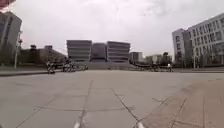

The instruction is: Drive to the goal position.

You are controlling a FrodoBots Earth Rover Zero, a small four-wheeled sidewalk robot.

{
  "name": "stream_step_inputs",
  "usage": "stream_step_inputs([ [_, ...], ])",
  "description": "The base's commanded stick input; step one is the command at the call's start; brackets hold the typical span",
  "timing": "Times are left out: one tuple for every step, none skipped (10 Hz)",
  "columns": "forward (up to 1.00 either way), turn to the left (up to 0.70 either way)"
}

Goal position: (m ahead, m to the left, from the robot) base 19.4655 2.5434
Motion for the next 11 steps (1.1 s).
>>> stream_step_inputs([
  [0.85,0.00],
  [0.85,0.00],
  [0.85,0.00],
  [0.85,0.00],
  [0.85,0.00],
  [0.85,0.00],
  [0.85,0.00],
  [0.85,0.00],
  [0.85,0.00],
  [0.85,0.00],
  [0.85,0.00],
])
